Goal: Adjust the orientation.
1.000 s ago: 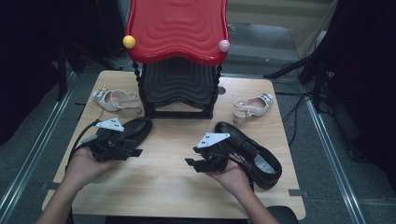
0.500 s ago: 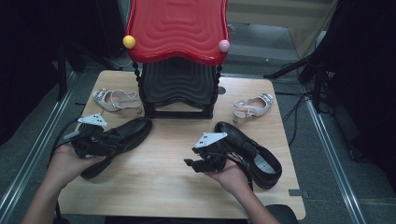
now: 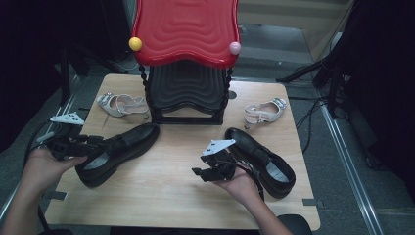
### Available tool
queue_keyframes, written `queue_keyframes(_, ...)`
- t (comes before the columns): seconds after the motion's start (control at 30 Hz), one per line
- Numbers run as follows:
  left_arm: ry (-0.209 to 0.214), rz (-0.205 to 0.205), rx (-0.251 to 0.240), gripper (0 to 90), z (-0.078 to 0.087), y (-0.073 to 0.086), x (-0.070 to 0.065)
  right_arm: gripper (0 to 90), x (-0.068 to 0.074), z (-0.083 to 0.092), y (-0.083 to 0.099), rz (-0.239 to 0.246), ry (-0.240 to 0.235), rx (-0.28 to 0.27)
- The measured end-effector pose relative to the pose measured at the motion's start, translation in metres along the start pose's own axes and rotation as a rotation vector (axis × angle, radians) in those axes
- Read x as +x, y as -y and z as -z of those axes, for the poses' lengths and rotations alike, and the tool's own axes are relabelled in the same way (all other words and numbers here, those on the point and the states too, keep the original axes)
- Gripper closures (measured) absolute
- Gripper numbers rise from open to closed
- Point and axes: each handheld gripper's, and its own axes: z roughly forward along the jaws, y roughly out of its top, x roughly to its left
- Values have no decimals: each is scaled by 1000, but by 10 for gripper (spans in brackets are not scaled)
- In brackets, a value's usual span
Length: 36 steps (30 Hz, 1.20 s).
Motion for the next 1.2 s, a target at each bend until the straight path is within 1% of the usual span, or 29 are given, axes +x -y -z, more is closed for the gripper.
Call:
queue_keyframes(0.03, -2, 8, 0, 543, 2, 1, 3, 473, 0, 0, 0, 0, 0, 0)
queue_keyframes(0.13, -11, 14, 12, 538, 3, 6, 11, 472, -1, -1, 0, -1, -3, 5)
queue_keyframes(0.17, -21, 14, 17, 538, 3, 8, 13, 471, -1, -2, 1, -1, -4, 9)
queue_keyframes(0.3, -29, 17, 48, 535, 0, 14, 23, 470, -1, -3, 1, -4, -4, 12)
queue_keyframes(0.33, -33, 20, 48, 534, -2, 16, 25, 470, -1, -3, 1, -5, -5, 13)
queue_keyframes(0.4, -30, 25, 62, 530, -6, 19, 29, 469, -1, -4, 1, -10, -5, 19)
queue_keyframes(0.43, -40, 24, 60, 530, -8, 20, 30, 469, -1, -4, 1, -10, -5, 19)
queue_keyframes(0.47, -32, 25, 66, 531, -11, 21, 32, 468, -1, -4, 1, -12, -6, 20)
queue_keyframes(0.53, -35, 20, 84, 529, -17, 23, 34, 467, -1, -4, 1, -13, -7, 20)
queue_keyframes(0.6, -27, 28, 87, 534, -24, 24, 36, 466, -2, -4, 1, -13, -6, 20)
queue_keyframes(0.73, -33, 14, 88, 547, -37, 25, 41, 464, -2, -6, 2, -14, -10, 25)
queue_keyframes(0.77, -31, 18, 91, 547, -41, 25, 42, 464, -2, -6, 2, -14, -10, 25)
queue_keyframes(0.83, -41, 16, 104, 557, -47, 23, 45, 462, -2, -7, 2, -16, -12, 30)
queue_keyframes(0.87, -39, 20, 115, 606, -50, 23, 46, 462, -2, -8, 2, -13, -12, 33)
queue_keyframes(0.9, -39, 25, 118, 606, -52, 22, 47, 462, -2, -8, 2, -13, -12, 33)
queue_keyframes(0.93, -27, 34, 120, 648, -53, 22, 49, 462, -2, -8, 2, -12, -12, 34)
queue_keyframes(0.97, -31, 33, 109, 677, -54, 22, 50, 462, -2, -9, 2, -14, -13, 35)
queue_keyframes(1.0, -38, 53, 104, 760, -53, 22, 53, 462, -3, -9, 2, -12, -13, 36)
queue_keyframes(1.03, -38, 53, 104, 775, -53, 22, 53, 462, -3, -9, 2, -12, -13, 36)
queue_keyframes(1.07, -41, 67, 98, 775, -52, 22, 52, 462, -3, -9, 2, -14, -12, 36)
queue_keyframes(1.1, -49, 53, 103, 794, -52, 21, 52, 462, -3, -9, 2, -16, -14, 37)
queue_keyframes(1.13, -65, 48, 98, 815, -52, 21, 50, 463, -4, -9, 2, -20, -15, 36)
queue_keyframes(1.2, -71, 39, 93, 838, -52, 20, 49, 463, -5, -9, 2, -28, -19, 32)
